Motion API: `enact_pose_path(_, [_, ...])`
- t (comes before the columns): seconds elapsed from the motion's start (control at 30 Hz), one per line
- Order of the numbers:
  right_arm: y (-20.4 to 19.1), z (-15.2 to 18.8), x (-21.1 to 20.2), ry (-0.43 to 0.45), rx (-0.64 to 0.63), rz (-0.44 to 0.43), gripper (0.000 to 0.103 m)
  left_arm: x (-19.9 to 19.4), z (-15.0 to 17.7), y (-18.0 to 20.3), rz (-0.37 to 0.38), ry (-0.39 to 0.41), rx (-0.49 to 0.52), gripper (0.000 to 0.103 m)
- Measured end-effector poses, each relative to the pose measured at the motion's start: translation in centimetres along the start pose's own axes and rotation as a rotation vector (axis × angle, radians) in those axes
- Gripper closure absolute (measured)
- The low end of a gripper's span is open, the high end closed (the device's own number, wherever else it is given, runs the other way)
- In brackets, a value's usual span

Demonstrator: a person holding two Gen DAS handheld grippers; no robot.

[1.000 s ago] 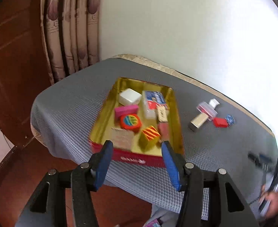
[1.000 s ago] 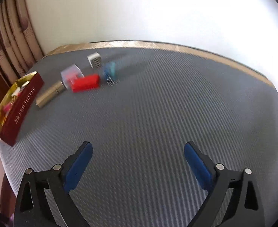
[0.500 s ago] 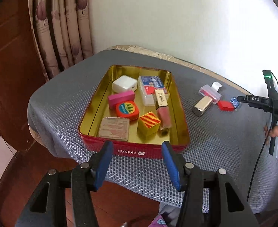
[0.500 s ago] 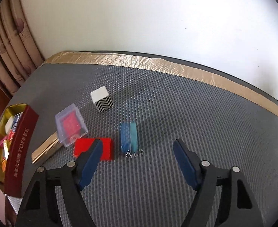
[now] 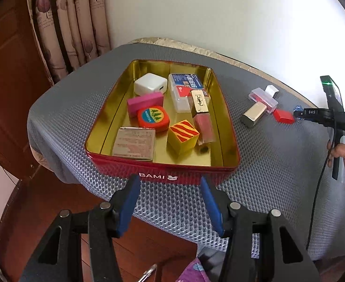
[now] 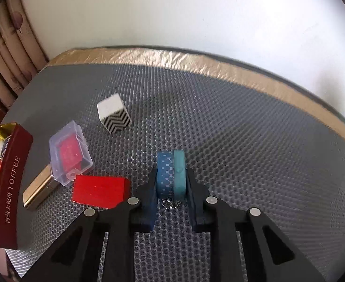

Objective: Organize rigid objects
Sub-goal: 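Carry the tape roll into the tin and open the right tool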

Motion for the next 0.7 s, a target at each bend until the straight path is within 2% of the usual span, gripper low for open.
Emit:
enact_pose_path(0.13, [-1.4,-1.7,-3.1,0.055,-0.007,-0.038,0.083,-0.7,-0.4,-0.5,-0.010,0.024,-0.016,0.049])
enact_pose_path(0.23, [-4.9,-3.5,-5.3,0.072,-0.015,-0.138,0.083,-0.9,-0.7,-1.0,-0.019,0.032,-0.035,0.049])
enact_pose_path(0.37, [-13.0,-5.5,-7.2,0.074,-0.100,-0.281,0.083,-0.9,-1.0,-2.2,-0.033,0.025,-0.084,0.049])
enact_pose_path(0.47, [-19.4,-6.3,-6.6,0.040,-0.149,-0.381,0.083,-0.7,-1.0,-3.1,-0.042,0.012,-0.118,0.049])
enact_pose_path(0.57, [-25.4,-6.2,-5.0,-0.031,-0.135,-0.486,0.083,-0.9,-1.3,-4.1,-0.078,0.033,-0.137,0.049])
enact_pose_path(0.7, [-31.4,-3.9,-3.1,-0.092,-0.171,-0.543,0.083,-1.2,-1.8,-5.4,-0.105,0.055,-0.173,0.049])
Point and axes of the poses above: each gripper's, at about its wrist camera, not at the fingertips, and x roughly the way its jaws point, y to its right, z to its underside, the point moved 5 cm from there along x, roughly the way its jaws point, and after that the axes turned 10 degrees about y, right-handed, at the moved point
